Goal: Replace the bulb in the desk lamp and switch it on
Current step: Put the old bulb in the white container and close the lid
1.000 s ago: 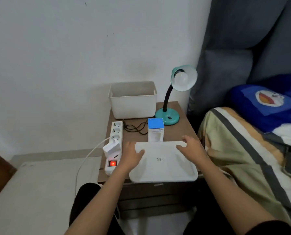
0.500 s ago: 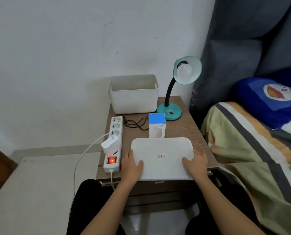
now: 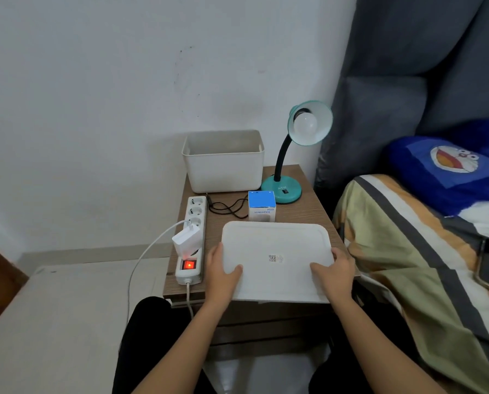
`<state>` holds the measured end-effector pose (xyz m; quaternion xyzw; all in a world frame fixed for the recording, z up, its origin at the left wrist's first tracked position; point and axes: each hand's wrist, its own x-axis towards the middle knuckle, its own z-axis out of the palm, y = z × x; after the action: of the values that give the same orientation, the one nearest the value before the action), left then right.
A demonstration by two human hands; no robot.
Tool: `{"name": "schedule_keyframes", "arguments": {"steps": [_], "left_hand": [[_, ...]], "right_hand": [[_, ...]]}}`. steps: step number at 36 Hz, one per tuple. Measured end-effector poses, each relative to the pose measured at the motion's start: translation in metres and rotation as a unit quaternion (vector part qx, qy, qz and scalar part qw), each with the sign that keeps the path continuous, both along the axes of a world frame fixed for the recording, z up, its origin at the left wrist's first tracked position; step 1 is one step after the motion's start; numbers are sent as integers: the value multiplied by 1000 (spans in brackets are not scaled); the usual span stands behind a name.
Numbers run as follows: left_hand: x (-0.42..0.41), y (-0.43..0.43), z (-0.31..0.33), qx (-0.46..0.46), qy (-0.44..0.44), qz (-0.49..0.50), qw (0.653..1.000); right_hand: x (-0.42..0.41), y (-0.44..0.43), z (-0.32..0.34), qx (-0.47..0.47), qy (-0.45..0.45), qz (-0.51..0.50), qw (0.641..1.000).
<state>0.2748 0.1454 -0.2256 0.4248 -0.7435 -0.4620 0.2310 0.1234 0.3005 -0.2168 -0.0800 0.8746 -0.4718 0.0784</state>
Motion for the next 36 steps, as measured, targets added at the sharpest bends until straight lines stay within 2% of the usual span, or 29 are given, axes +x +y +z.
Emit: {"name": "schedule_keyframes", "arguments": {"steps": [10, 16, 22, 29, 36], "left_hand": [[2, -4, 58, -25, 73, 20, 997], [-11, -40, 105, -73, 69, 28, 995], [-28, -90, 142, -80, 68, 41, 994], [-55, -162, 158, -75, 60, 61, 993], [-96, -233, 149, -37, 39, 77, 996]], "right_hand": [[-1, -18, 59, -31, 71, 6, 997], [-19, -50, 98, -40, 91, 47, 994], [-40, -103, 130, -38, 89, 96, 991], [-73, -179, 145, -23, 85, 143, 986], [-117, -245, 144, -17, 66, 179, 982]]}}
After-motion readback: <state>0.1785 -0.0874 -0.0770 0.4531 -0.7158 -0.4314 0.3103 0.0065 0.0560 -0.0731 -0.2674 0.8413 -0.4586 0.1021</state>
